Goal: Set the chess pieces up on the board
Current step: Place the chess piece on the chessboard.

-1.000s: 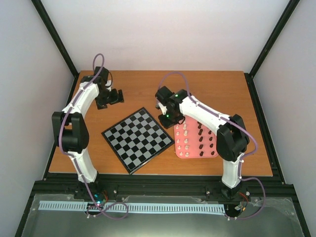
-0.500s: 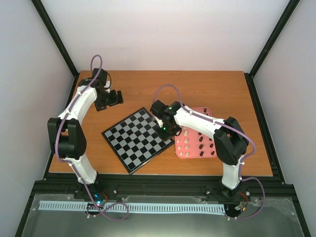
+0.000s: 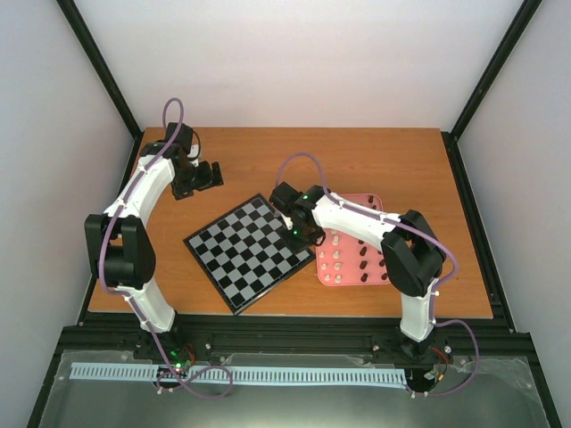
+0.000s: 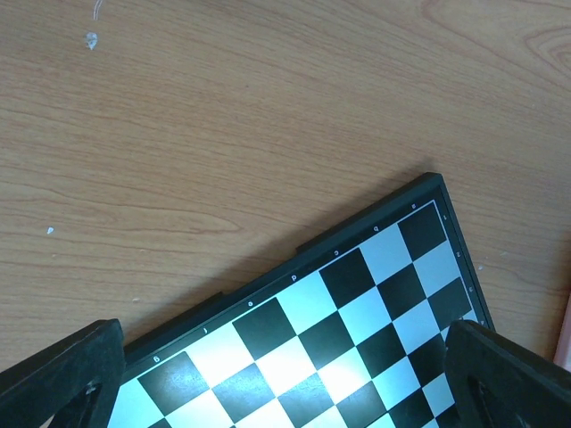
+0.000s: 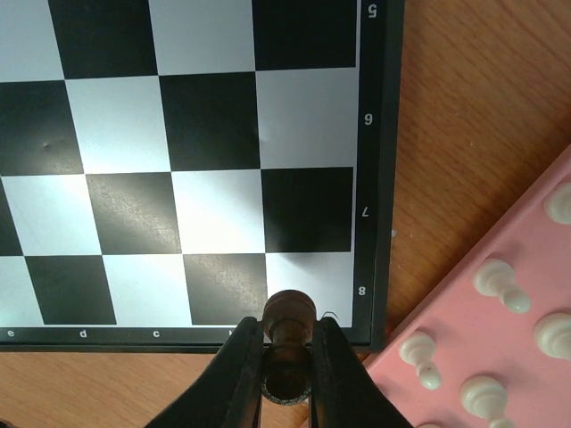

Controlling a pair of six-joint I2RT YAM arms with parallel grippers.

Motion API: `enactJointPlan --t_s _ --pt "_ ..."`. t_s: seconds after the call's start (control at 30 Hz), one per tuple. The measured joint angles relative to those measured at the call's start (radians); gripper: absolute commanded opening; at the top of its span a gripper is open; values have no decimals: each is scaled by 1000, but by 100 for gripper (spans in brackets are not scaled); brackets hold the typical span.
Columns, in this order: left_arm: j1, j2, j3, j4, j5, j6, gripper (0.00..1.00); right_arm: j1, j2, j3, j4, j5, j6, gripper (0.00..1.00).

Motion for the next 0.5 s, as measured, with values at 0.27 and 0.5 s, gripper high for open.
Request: enactJointPlan --t_s 0.27,0.5 --pt "0 0 0 0 0 0 100 -11 5 -35 24 -4 0 3" --pt "0 1 0 0 0 0 100 -27 6 -68 45 -19 -4 3"
